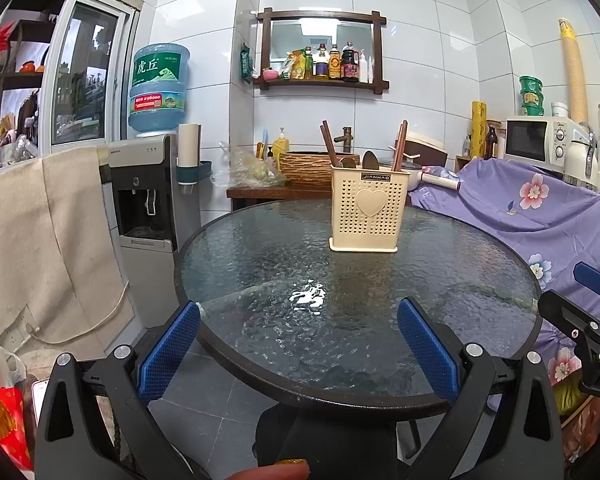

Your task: Organize utensils

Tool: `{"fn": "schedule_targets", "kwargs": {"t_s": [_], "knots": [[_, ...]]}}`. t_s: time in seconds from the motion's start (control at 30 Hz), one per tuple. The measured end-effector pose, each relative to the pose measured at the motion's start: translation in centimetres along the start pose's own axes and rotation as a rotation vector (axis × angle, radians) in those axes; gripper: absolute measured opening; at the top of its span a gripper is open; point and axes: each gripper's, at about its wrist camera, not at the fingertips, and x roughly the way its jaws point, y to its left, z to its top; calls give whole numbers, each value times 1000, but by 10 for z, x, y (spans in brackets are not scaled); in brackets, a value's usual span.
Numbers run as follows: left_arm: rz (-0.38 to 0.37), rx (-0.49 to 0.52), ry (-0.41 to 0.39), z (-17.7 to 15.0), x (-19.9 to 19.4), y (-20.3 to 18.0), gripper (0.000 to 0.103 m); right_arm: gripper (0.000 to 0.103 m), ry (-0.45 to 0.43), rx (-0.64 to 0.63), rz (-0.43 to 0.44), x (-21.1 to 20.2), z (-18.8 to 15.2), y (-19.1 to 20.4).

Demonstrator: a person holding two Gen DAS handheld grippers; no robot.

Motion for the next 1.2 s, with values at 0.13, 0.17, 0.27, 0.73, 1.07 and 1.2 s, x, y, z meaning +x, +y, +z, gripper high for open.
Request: {"fn": "schedule_targets", "kwargs": {"t_s": [0.13,0.17,0.27,0.73,1.07,1.2], "knots": [[1,2,0,0,0,0,97,97,1,-2,-1,0,0,0],[2,0,-1,0,0,0,97,97,2,-2,-1,0,0,0],[1,0,0,0,0,0,97,97,2,0,-1,0,0,0],[12,14,-10,0,-2,-1,97,97,5,9,-1,3,-2,-3],[-5,4,-15,1,-2,1,97,97,4,8,-2,2,-3,-3],[3,29,-26,0,-4,-3,97,97,4,9,-2,2,-2,-3]]}}
